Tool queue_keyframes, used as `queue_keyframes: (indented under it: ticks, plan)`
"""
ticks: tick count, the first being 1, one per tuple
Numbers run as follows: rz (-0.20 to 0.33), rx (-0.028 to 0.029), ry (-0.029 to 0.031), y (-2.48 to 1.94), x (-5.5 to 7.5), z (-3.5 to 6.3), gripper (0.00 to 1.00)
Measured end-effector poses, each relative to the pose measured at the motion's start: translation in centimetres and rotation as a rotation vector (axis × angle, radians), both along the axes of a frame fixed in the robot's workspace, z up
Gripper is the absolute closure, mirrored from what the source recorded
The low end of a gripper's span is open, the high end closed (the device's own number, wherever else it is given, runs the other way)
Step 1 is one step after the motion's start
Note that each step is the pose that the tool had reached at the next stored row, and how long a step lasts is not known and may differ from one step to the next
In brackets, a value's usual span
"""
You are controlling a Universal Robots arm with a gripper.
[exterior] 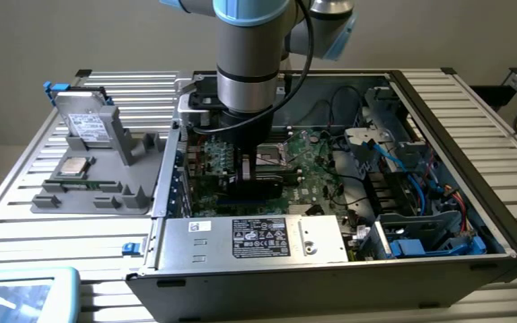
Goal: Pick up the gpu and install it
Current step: 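Insert the gpu into the slot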
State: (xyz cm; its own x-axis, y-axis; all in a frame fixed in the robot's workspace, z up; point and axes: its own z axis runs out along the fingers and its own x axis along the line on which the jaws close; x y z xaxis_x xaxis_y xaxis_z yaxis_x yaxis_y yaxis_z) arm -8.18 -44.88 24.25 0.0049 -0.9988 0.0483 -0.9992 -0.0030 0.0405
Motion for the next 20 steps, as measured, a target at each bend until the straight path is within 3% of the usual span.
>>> queue_keyframes:
  ticks: [20]
  plan:
    - [0.017, 0.0003, 0.0000, -0.01, -0.01, 0.00, 0.73]
